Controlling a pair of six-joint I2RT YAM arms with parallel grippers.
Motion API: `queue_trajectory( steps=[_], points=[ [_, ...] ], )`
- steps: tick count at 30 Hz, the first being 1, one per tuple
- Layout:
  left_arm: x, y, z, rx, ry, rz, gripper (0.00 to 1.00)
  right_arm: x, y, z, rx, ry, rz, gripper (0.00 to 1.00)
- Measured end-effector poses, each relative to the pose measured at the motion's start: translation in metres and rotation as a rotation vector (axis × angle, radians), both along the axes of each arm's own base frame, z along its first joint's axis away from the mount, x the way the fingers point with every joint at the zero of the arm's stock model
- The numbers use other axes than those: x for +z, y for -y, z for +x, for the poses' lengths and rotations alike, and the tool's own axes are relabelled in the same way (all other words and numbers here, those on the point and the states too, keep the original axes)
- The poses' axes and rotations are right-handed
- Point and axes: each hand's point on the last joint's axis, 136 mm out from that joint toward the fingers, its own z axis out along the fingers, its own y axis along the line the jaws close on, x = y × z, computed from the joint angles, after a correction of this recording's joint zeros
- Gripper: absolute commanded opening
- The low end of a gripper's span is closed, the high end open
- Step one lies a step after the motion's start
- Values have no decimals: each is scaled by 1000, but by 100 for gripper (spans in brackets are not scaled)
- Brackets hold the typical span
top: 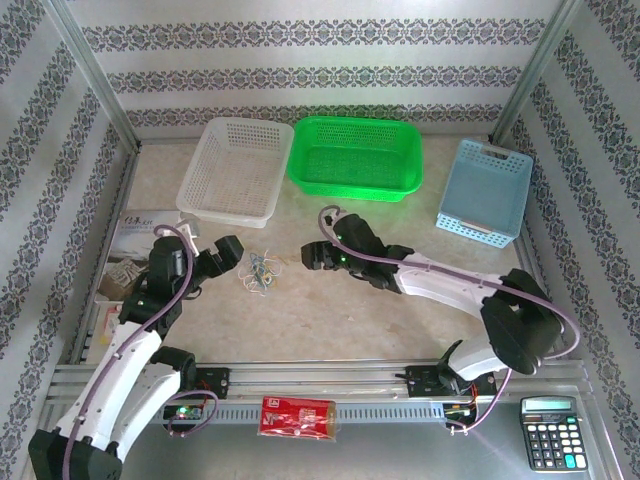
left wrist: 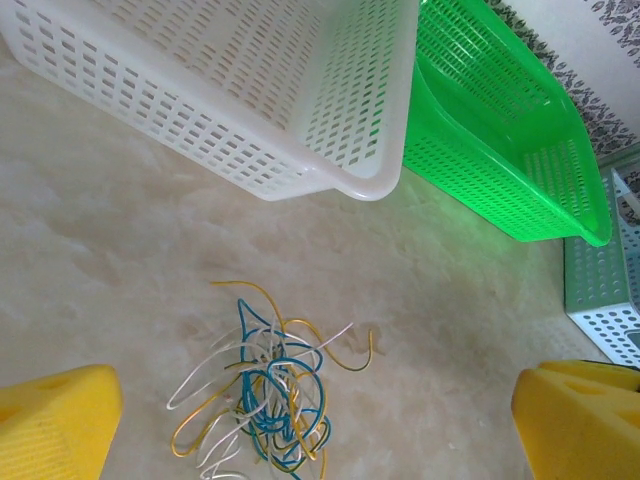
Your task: Untangle the cables
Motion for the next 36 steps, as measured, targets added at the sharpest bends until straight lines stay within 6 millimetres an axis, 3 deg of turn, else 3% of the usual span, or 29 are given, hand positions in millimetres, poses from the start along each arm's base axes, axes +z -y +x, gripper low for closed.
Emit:
queue_trajectory(
  steps=[9, 18, 36],
  points=[
    [-21, 2, 1, 29, -50, 0, 100, -21, -25, 8, 31, -68, -10, 70],
    [-23, 8, 6, 16, -50, 3, 100, -38, -65, 16, 80, -93, -40, 64],
    [-17, 13, 10, 18, -29, -28, 100, -70, -78, 48, 64, -75, -179, 49]
  ],
)
